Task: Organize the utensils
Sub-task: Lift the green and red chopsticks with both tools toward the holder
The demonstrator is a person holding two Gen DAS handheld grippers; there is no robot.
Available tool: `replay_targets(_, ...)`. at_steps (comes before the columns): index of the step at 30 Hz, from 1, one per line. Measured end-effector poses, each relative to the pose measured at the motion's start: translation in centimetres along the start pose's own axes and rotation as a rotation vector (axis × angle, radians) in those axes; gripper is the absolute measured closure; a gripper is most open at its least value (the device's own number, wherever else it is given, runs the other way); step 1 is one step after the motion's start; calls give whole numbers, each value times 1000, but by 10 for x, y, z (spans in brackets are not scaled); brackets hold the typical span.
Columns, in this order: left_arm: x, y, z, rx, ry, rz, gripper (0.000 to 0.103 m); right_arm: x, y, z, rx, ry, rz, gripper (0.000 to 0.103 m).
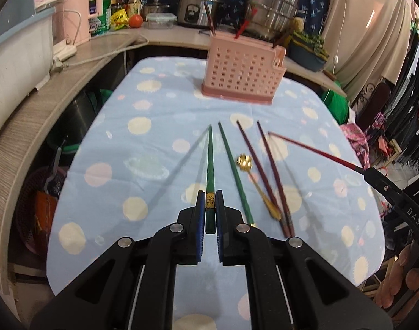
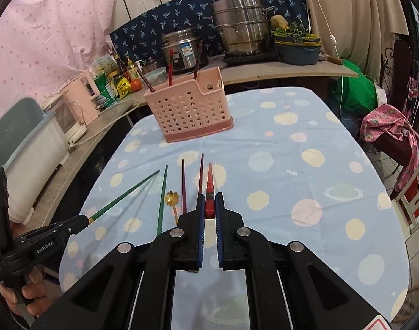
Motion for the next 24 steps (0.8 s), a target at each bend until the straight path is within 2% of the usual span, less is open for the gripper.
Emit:
replay_targets(10,11,-37,53,138,6,-21,96,12,-28,50,116,27,10,96)
replay_targets(24,29,-54,137,230,-7,-75,96,15,-35,116,244,3,-13,96)
Point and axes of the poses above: each gripper's, at about its wrist camera, not at the fingertips, and y roughly the way its jaws point, x to its right, z to its top, the point moved 3 cm from there along y, roughly the way its jaws point, and after that the axes turned 9 degrees about -y, right-handed, at the moved point
